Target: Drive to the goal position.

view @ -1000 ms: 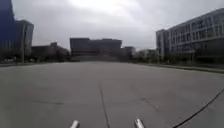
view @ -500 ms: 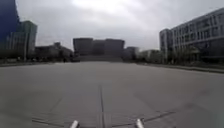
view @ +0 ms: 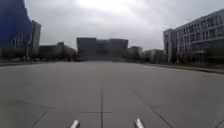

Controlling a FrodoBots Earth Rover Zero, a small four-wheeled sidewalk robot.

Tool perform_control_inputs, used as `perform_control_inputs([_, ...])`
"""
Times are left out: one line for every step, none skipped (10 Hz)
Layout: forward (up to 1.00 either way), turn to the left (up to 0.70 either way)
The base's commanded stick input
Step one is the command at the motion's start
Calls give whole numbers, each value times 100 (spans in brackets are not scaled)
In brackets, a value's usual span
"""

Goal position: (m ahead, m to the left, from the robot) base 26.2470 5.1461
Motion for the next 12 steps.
perform_control_inputs([100,6])
perform_control_inputs([100,6])
perform_control_inputs([100,6])
perform_control_inputs([100,6])
perform_control_inputs([100,6])
perform_control_inputs([100,6])
perform_control_inputs([100,6])
perform_control_inputs([100,6])
perform_control_inputs([100,6])
perform_control_inputs([100,6])
perform_control_inputs([100,6])
perform_control_inputs([100,6])
